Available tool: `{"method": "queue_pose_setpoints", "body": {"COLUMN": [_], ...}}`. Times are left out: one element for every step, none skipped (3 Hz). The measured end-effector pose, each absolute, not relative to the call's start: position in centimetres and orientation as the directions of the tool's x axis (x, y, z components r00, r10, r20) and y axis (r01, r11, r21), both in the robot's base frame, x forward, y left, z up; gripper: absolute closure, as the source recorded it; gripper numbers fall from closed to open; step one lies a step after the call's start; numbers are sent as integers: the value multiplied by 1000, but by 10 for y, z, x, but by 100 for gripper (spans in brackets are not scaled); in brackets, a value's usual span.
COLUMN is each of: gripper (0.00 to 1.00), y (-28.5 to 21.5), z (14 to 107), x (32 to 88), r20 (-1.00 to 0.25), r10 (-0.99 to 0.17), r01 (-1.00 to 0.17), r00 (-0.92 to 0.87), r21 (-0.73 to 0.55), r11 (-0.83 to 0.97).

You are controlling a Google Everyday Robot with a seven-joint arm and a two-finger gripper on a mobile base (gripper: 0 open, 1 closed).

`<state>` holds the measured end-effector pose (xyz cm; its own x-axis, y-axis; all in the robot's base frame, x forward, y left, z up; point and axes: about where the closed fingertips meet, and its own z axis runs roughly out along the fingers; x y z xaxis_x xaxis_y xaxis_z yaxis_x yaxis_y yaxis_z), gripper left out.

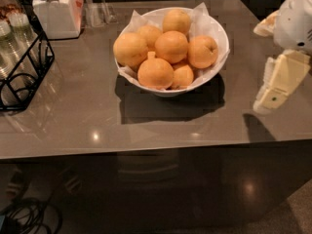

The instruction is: Pick orange from white bowl

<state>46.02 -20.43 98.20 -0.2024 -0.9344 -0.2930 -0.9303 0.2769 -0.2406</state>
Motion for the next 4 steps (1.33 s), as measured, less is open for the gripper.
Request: {"method": "queue_pose_setpoints", "body": {"gripper": [0, 0, 0, 0], "y": [-184, -160, -159, -156], "z": [989, 999, 1005, 996], "x": [503, 552, 559, 566], "r20": [-416, -523, -538, -577], "r10": [-891, -836, -829, -797], "r01": [-937, -942, -938, -930], "r00": [-182, -164, -153, -180], "r21": [-200, -168, -185, -163], "r11": [285, 289, 292, 328]}}
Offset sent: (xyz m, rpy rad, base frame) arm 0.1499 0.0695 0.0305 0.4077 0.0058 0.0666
